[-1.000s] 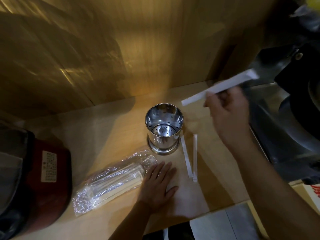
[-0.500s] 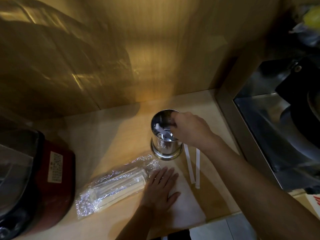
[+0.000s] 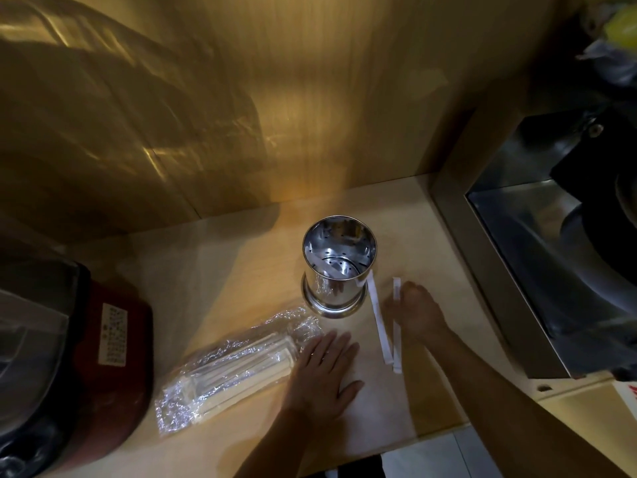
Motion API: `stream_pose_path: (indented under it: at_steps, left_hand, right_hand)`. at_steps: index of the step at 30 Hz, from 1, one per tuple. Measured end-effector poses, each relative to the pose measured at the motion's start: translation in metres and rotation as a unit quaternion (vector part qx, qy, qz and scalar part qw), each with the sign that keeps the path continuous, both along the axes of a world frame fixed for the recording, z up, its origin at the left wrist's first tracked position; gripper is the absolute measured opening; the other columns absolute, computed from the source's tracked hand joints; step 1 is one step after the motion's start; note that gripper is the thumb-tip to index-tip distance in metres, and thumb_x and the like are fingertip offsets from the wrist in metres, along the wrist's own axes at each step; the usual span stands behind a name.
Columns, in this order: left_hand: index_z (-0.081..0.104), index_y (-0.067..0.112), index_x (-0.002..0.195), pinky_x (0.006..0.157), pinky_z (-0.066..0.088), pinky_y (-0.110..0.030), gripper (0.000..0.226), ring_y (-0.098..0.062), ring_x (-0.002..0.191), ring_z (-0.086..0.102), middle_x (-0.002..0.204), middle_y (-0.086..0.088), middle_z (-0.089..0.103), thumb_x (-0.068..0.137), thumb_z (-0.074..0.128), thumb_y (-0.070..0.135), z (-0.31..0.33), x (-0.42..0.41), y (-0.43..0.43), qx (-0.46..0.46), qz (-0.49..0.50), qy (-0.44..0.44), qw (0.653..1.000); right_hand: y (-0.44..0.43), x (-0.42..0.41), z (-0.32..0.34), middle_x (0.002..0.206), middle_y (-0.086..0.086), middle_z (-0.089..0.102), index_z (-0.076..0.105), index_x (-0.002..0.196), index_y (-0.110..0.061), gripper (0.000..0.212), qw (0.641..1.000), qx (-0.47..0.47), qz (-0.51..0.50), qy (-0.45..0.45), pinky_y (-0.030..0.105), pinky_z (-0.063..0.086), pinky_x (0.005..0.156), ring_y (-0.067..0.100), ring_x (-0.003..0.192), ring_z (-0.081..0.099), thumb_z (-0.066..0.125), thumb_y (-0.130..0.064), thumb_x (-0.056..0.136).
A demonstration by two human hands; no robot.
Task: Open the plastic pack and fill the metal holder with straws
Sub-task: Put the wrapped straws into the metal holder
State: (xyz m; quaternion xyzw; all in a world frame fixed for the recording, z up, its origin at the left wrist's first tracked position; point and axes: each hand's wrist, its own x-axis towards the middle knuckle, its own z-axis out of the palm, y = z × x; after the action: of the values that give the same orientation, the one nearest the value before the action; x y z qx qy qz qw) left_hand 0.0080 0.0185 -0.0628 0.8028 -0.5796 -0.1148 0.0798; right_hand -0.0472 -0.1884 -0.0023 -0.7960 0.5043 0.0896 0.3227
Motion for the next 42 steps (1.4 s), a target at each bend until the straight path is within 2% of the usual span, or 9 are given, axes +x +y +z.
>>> stream_pose_path:
  at_steps: [4,12,17,23,28,31,37,39,42]
  left_hand:
    - [0.056,0.022,0.126,0.105,0.027,-0.039,0.054,-0.022,0.125,0.052,0.134,0.000,0.058,0.086,0.040,0.054,0.001,0.000,0.000,-0.007,0.001,0.000,1.000]
    - [0.059,0.023,0.124,0.103,0.029,-0.039,0.053,-0.022,0.123,0.054,0.132,0.000,0.059,0.086,0.040,0.055,0.001,-0.001,0.001,-0.005,0.001,-0.006,1.000]
    - [0.058,0.023,0.123,0.103,0.028,-0.039,0.054,-0.021,0.121,0.056,0.133,0.000,0.059,0.086,0.038,0.057,-0.001,0.000,0.000,0.021,0.002,-0.004,1.000]
    - [0.057,0.026,0.123,0.103,0.027,-0.039,0.054,-0.020,0.120,0.056,0.134,0.001,0.058,0.084,0.041,0.060,-0.002,0.000,-0.001,0.045,0.001,0.019,0.999]
    - [0.058,0.025,0.122,0.102,0.028,-0.039,0.053,-0.020,0.120,0.057,0.133,0.001,0.058,0.083,0.043,0.059,-0.004,0.001,-0.001,0.030,0.002,0.023,0.999]
    - [0.060,0.025,0.120,0.102,0.029,-0.039,0.053,-0.020,0.119,0.058,0.131,0.001,0.060,0.082,0.045,0.059,-0.003,0.001,-0.001,0.016,-0.001,0.014,1.000]
    - [0.062,0.024,0.118,0.101,0.029,-0.038,0.054,-0.020,0.117,0.059,0.129,0.002,0.062,0.083,0.041,0.059,0.000,0.000,-0.002,0.027,-0.004,0.011,1.000]
    - [0.062,0.024,0.119,0.101,0.029,-0.038,0.055,-0.020,0.117,0.059,0.128,0.002,0.063,0.084,0.039,0.060,0.000,0.001,-0.002,0.029,-0.005,0.012,1.000]
    - [0.062,0.025,0.119,0.101,0.029,-0.037,0.056,-0.019,0.117,0.059,0.127,0.003,0.063,0.083,0.037,0.060,0.003,0.002,-0.001,0.034,-0.003,0.018,0.999]
  right_hand:
    - [0.020,0.003,-0.013,0.119,0.020,0.045,0.040,0.115,0.001,0.060,1.000,0.000,-0.003,0.013,0.038,0.045,0.080,0.038,0.104,0.056,0.067,-0.036,0.077]
    - [0.033,0.013,-0.014,0.123,0.014,0.059,0.055,0.114,-0.006,0.035,0.996,0.006,0.019,0.092,0.035,0.045,0.093,0.031,0.113,0.056,0.051,-0.025,0.084]
    - [0.004,0.005,0.009,0.063,0.007,0.054,0.052,0.062,-0.011,0.019,0.991,0.135,0.007,0.008,0.019,0.040,0.040,0.017,0.051,0.047,0.061,-0.018,0.077]
    - [-0.034,0.019,0.081,0.060,0.007,0.047,0.046,0.068,-0.012,0.017,0.972,0.058,-0.098,-0.206,0.026,0.033,0.041,0.018,0.047,0.044,0.046,-0.011,0.085]
    - [-0.020,0.028,0.146,0.074,-0.003,0.061,0.054,0.090,-0.018,0.007,0.882,-0.060,-0.115,-0.453,0.014,0.047,0.044,0.006,0.058,0.063,0.047,-0.018,0.092]
    - [0.001,0.040,0.162,0.070,-0.006,0.063,0.053,0.079,-0.029,0.018,0.845,-0.047,-0.068,-0.528,0.015,0.051,0.048,0.004,0.061,0.065,0.049,-0.016,0.091]
    - [0.027,0.062,0.125,0.073,0.007,0.062,0.057,0.081,-0.009,0.012,0.962,-0.035,0.093,-0.255,0.036,0.049,0.060,0.021,0.069,0.063,0.049,-0.015,0.088]
    - [0.026,0.066,0.117,0.087,0.012,0.064,0.059,0.092,-0.007,0.014,0.977,0.004,0.129,-0.167,0.040,0.050,0.071,0.028,0.081,0.062,0.051,-0.013,0.083]
    - [0.024,0.073,0.120,0.080,0.007,0.060,0.056,0.088,-0.009,0.012,0.979,0.013,0.169,-0.113,0.034,0.046,0.062,0.027,0.079,0.060,0.051,-0.012,0.077]
